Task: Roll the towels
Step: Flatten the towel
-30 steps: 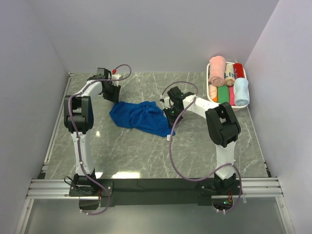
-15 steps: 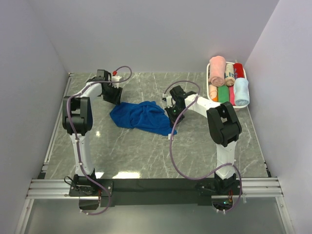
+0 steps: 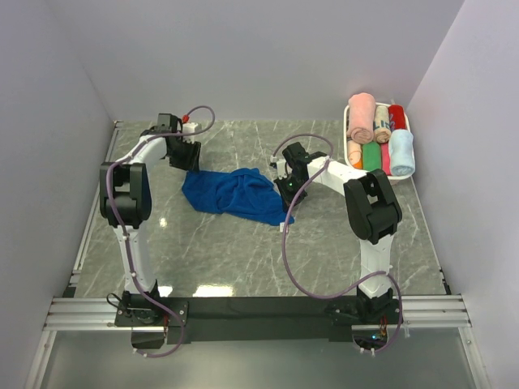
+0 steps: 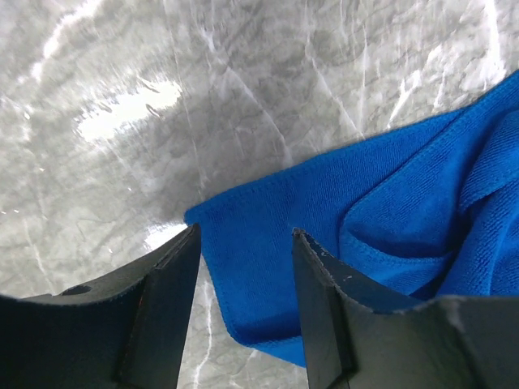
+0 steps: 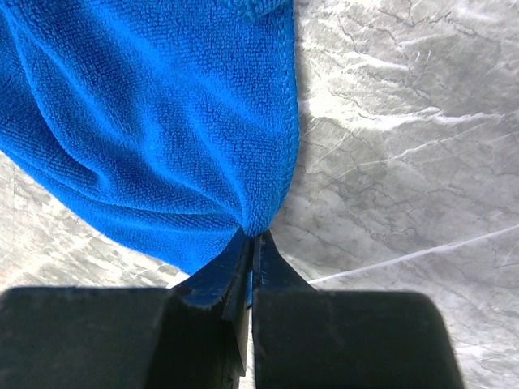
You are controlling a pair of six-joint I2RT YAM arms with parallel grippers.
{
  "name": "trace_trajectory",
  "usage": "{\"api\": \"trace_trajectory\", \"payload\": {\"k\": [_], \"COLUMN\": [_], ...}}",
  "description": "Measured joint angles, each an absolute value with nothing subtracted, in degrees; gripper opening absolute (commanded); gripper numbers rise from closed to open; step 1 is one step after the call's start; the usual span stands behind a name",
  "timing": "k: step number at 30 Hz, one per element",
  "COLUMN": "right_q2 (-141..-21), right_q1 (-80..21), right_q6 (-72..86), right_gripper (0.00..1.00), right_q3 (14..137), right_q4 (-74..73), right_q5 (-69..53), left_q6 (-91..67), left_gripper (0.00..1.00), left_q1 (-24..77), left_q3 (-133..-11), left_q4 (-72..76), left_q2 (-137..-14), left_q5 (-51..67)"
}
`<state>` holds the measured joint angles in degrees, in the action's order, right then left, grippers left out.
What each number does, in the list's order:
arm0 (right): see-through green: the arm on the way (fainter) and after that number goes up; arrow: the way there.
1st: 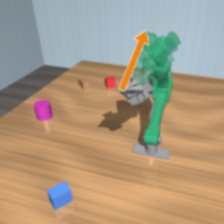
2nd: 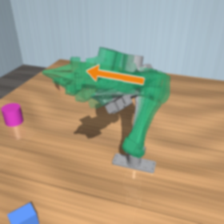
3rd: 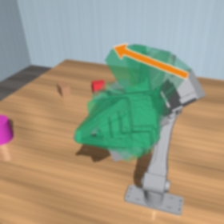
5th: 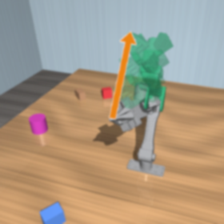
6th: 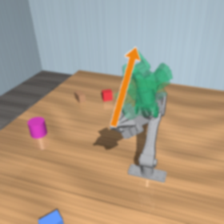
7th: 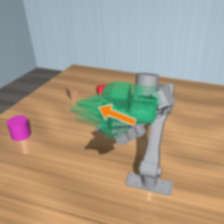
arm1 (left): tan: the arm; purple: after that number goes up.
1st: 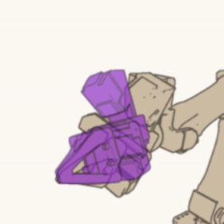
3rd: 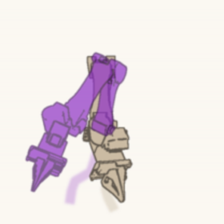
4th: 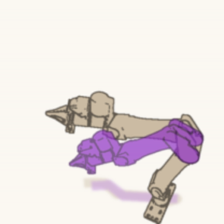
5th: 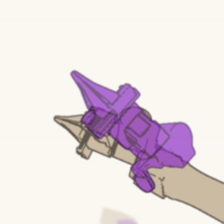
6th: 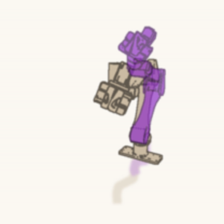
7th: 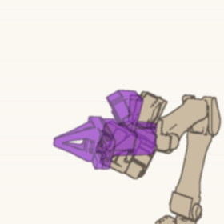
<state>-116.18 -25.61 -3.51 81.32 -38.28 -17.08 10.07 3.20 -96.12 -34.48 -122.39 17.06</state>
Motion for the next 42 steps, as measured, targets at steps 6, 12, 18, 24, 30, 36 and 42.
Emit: {"api": "trace_trajectory", "payload": {"k": [6,12,18,24,30,36,42], "right_q2": [-116.18,-116.16,-115.96,-114.19,-112.07,-111.37,-111.37], "right_q1": [-25.61,-25.61,-25.56,-22.92,-16.27,-15.27,-15.62], "right_q6": [-3.49,-3.79,-5.04,-9.56,-14.22,-15.99,-15.94], "right_gripper": [0.00,0.00,0.00,0.00,0.00,0.00,0.00], "right_q3": [81.36,81.36,81.30,80.31,81.23,81.80,81.08], "right_q4": [-38.35,-38.37,-38.46,-39.29,-40.88,-42.06,-42.30], "right_q5": [-17.08,-16.97,-16.60,-12.27,-9.61,-10.00,-10.98], "left_q6": [9.28,8.84,8.80,8.97,9.54,11.20,13.08], "left_gripper": [0.51,0.36,0.00,0.00,0.00,0.93,0.86], "left_q1": [3.20,3.20,3.11,1.65,-3.14,-3.64,3.25], "left_q3": [-96.14,-96.75,-96.79,-98.59,-106.67,-107.04,-93.56], "left_q4": [-35.18,-34.96,-34.50,-37.23,-39.81,-40.62,-40.64], "left_q2": [-122.87,-125.32,-125.56,-125.62,-125.60,-125.16,-120.55], "left_q5": [17.08,14.96,11.62,12.23,14.02,17.76,18.96]}}
